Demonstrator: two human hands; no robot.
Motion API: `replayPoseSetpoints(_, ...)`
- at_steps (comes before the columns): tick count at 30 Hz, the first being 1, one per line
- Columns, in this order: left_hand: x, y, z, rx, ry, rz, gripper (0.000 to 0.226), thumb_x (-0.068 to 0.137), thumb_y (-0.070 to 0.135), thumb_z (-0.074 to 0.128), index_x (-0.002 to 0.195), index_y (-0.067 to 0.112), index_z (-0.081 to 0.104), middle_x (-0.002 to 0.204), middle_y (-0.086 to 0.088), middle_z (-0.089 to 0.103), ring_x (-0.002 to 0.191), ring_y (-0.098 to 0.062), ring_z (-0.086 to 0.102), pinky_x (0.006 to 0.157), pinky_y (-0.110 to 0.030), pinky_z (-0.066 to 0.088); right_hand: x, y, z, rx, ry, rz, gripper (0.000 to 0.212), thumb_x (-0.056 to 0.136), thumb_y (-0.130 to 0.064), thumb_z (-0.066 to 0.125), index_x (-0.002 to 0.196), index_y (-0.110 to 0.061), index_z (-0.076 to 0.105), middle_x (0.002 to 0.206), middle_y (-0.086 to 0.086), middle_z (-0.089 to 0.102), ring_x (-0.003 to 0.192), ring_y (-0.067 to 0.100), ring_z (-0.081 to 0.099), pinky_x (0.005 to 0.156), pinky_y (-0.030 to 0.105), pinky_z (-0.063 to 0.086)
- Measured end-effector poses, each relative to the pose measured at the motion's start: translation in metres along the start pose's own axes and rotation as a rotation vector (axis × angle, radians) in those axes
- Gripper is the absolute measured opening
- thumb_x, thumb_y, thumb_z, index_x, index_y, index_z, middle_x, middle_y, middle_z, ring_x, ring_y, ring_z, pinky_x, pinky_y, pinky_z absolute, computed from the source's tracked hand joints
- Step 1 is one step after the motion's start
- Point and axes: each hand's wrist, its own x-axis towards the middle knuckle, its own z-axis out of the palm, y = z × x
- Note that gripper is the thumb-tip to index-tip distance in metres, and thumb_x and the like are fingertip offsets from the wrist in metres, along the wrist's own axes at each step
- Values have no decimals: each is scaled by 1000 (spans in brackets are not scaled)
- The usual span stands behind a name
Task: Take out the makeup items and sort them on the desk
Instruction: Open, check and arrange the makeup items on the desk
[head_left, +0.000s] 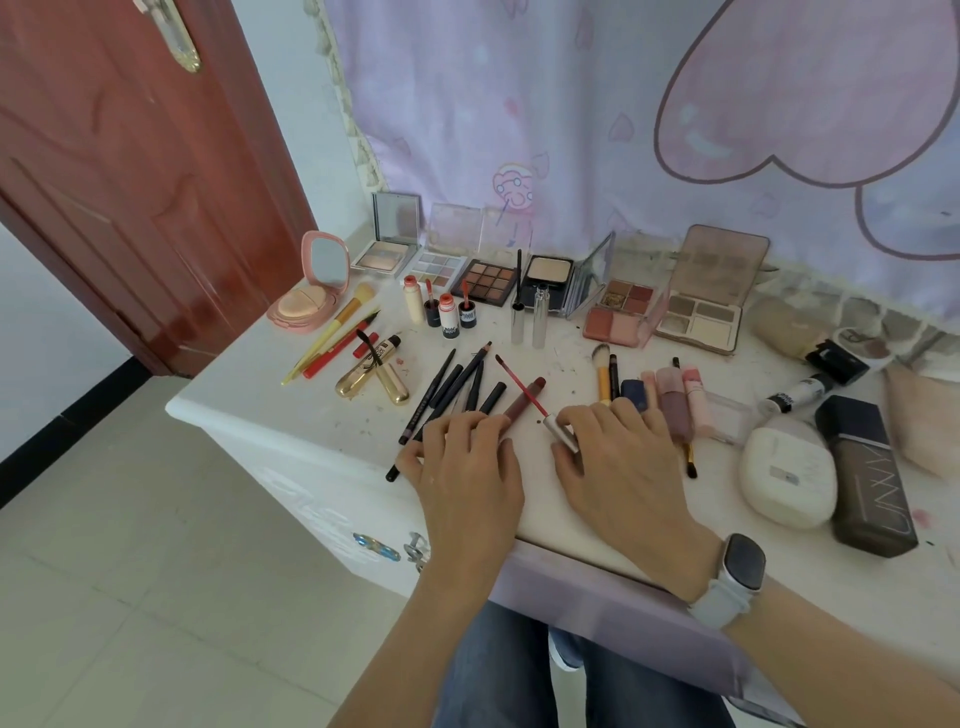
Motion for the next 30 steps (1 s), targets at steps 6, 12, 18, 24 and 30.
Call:
replayPoseSetpoints(6, 11, 0, 1, -24, -22, -14, 18, 72, 4, 74, 87, 14, 71, 85, -3, 66, 79, -25, 59, 77, -31, 22, 2, -1, 1, 12, -45, -11, 14, 72, -19, 69, 83, -13, 63, 71, 2, 61, 66, 25, 56, 61, 37, 45)
replayPoseSetpoints(12, 6, -4, 4, -19, -7, 20, 17, 74, 10, 75, 89, 15, 71, 84, -3, 64, 79, -24, 58, 78, -32, 25, 3, -2, -3, 34, -74, -35, 19, 77, -30, 64, 85, -14, 65, 74, 1, 63, 67, 24, 57, 62, 37, 44)
replayPoseSetpoints(18, 5, -5, 5, 0, 16, 41, 16, 79, 16, 64, 93, 16, 71, 90, -2, 65, 87, -25, 57, 80, -41, 35, 11, 8, -19, 81, 26, 12, 27, 84, -29, 45, 86, -12, 65, 81, 3, 63, 73, 24, 58, 71, 37, 44)
replayPoseSetpoints(24, 7, -6, 2, 76, -121, 288, 34, 86, 34, 44, 112, 24, 63, 118, 1, 60, 112, -21, 44, 90, -43, 27, 12, 19, -32, -154, -80, -42, 33, 83, -26, 38, 78, -13, 68, 74, 4, 61, 76, 29, 56, 76, 40, 41)
replayPoseSetpoints(30, 7, -8, 5, 113, -188, 425, 32, 87, 34, 42, 113, 30, 61, 126, 3, 58, 119, -22, 40, 94, -46, 25, -9, 13, -39, -265, -223, -111, 33, 84, -28, 38, 67, -16, 63, 67, 2, 58, 68, 24, 54, 62, 38, 44)
